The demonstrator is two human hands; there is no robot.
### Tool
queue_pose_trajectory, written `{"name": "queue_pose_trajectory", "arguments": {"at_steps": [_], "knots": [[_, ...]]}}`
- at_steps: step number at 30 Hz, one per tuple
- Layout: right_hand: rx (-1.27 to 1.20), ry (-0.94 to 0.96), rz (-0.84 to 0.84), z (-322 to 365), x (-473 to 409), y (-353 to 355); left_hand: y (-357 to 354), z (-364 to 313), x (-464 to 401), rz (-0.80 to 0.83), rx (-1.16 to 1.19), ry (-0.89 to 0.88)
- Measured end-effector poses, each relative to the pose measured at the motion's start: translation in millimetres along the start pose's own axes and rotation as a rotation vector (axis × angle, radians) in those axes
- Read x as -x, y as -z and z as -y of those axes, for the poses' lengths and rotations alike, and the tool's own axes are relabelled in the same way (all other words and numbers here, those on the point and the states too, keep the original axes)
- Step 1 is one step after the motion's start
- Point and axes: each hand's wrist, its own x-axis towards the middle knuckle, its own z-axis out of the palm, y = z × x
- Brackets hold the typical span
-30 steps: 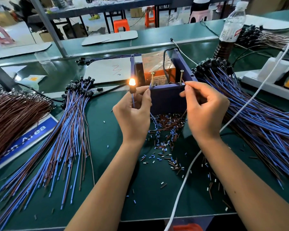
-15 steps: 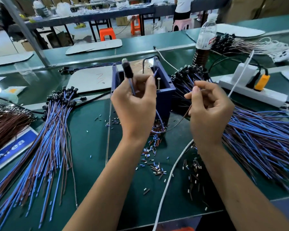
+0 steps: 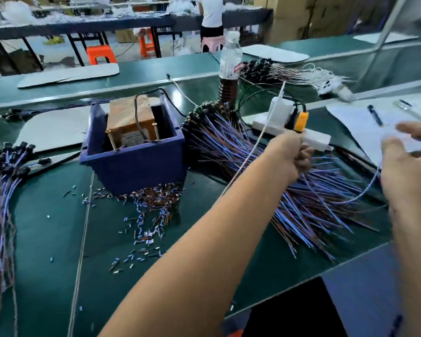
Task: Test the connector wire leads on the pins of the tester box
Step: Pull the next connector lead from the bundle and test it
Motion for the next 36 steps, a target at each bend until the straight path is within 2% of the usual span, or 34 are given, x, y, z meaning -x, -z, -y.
{"name": "queue_pose_trajectory", "arguments": {"at_steps": [2, 4, 5, 7, 9, 10, 13, 15, 17, 18, 22, 25, 29, 33, 36], "knots": [[0.033, 0.026, -0.088, 1, -3, 3, 5, -6, -3, -0.052, 0.129, -0.049], [-0.044, 0.199, -0.122, 20, 6, -3, 12, -12, -4, -0.095, 0.244, -0.109], [-0.083, 0.318, -0.074, 31, 12, -11, 15, -15, -5, -0.114, 0.294, -0.146], [-0.065, 0.456, 0.194, 52, 25, -30, 23, -22, -5, -0.134, 0.396, -0.212], [-0.008, 0.435, 0.49, 66, 35, -47, 29, -30, -5, -0.135, 0.498, -0.28], [-0.002, 0.404, 0.578, 70, 37, -54, 33, -34, -4, -0.14, 0.528, -0.318], [-0.134, 0.303, 0.697, 74, 37, -68, 47, -51, 0, -0.158, 0.583, -0.42], [-0.199, 0.292, 0.7, 74, 33, -74, 57, -61, 5, -0.213, 0.563, -0.5], [-0.158, 0.35, 0.664, 75, 29, -79, 66, -67, 8, -0.343, 0.403, -0.581], [-0.119, 0.38, 0.659, 74, 28, -81, 71, -67, 9, -0.436, 0.243, -0.619], [0.049, 0.423, 0.639, 70, 29, -91, 99, -66, 12, -0.882, -0.624, -0.723], [0.142, 0.453, 0.585, 67, 35, -96, 112, -64, 14, -0.984, -0.84, -0.74], [0.197, 0.523, 0.516, 64, 47, -101, 108, -57, 15, -0.985, -0.954, -0.669], [0.255, 0.535, 0.474, 61, 57, -107, 100, -47, 26, -0.784, -0.849, -0.514], [0.267, 0.51, 0.455, 61, 64, -109, 107, -36, 53, -0.637, -0.766, -0.502]]}}
